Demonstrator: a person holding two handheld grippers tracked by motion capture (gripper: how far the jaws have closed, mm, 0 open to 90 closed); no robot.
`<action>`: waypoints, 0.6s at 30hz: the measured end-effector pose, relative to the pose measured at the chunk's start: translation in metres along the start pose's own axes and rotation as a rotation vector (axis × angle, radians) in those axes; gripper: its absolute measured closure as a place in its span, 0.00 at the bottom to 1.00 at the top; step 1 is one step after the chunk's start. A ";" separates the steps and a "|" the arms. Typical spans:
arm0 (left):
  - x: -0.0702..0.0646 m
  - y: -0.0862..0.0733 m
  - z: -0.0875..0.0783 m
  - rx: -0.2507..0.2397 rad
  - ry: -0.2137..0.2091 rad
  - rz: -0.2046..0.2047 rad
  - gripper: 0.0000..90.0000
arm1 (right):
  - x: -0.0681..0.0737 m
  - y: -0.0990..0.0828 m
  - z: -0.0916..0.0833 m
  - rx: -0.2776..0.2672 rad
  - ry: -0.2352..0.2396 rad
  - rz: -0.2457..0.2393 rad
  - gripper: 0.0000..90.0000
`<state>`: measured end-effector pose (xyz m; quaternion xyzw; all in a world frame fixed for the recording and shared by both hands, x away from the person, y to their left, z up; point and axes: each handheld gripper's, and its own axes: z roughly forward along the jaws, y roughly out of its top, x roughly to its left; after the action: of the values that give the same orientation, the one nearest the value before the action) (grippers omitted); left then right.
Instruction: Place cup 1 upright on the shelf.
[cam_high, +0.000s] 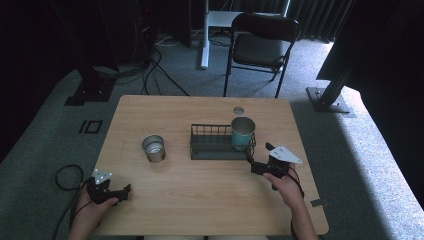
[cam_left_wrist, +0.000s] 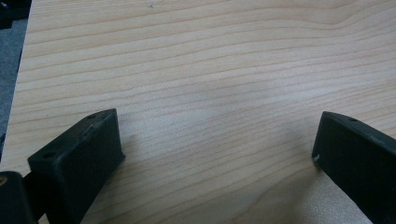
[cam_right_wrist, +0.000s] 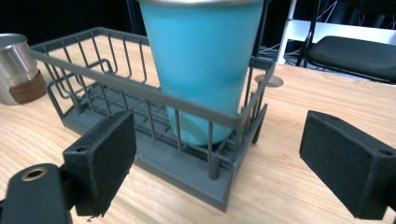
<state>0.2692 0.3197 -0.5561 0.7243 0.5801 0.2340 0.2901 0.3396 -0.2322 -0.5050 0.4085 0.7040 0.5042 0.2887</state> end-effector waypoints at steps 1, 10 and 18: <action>0.000 0.000 0.000 0.000 0.000 0.000 0.02 | -0.001 -0.002 -0.001 0.007 -0.003 -0.003 0.12; 0.000 0.000 0.000 0.001 0.000 0.001 0.02 | -0.010 -0.020 -0.006 0.064 -0.013 0.001 0.12; 0.000 0.000 0.000 0.004 0.000 0.004 0.02 | -0.017 -0.031 -0.014 0.104 -0.005 0.024 0.12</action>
<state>0.2691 0.3200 -0.5559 0.7259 0.5792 0.2334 0.2883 0.3278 -0.2587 -0.5302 0.4324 0.7236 0.4694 0.2629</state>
